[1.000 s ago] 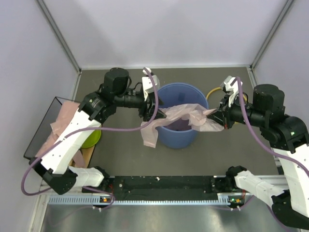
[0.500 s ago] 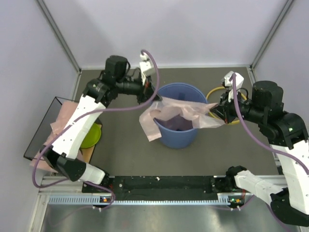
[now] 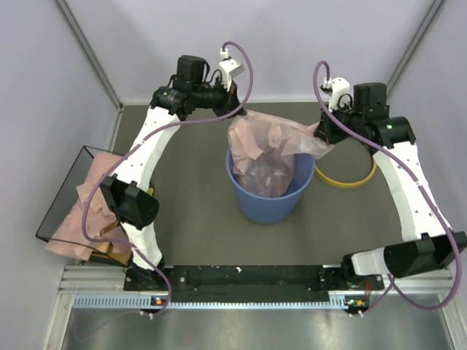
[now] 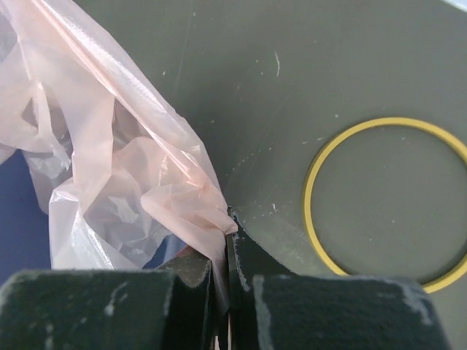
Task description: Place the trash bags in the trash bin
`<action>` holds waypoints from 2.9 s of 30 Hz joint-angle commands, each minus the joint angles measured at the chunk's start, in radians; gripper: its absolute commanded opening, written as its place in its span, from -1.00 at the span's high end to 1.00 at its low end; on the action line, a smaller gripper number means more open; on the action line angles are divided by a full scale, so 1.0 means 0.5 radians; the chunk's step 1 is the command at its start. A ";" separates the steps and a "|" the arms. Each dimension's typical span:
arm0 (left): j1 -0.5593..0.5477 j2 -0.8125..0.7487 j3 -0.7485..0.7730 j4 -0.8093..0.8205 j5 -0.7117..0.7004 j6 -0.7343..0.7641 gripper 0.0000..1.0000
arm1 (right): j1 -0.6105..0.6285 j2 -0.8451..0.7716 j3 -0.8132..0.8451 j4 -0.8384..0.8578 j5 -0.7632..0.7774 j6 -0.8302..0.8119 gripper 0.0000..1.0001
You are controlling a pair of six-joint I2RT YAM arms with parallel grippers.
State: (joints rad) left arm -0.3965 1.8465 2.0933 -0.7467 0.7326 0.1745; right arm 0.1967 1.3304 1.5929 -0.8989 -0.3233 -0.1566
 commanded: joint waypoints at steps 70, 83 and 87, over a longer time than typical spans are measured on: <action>0.983 -0.963 -1.181 0.695 0.443 -0.365 -0.15 | -0.237 0.113 -0.075 -0.267 -0.627 -0.267 1.00; 0.175 -0.843 -0.542 -0.019 0.182 0.779 -0.12 | -0.258 0.067 0.060 -0.267 -0.657 -0.208 1.00; -0.056 -0.681 -0.408 -0.184 0.133 1.205 0.12 | -0.271 0.079 0.109 -0.270 -0.657 -0.190 1.00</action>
State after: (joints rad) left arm -0.3439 1.4227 1.8137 -0.6884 0.8433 0.4786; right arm 0.0811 1.3945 1.5791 -1.0489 -0.6304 -0.2672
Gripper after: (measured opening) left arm 0.462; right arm 0.003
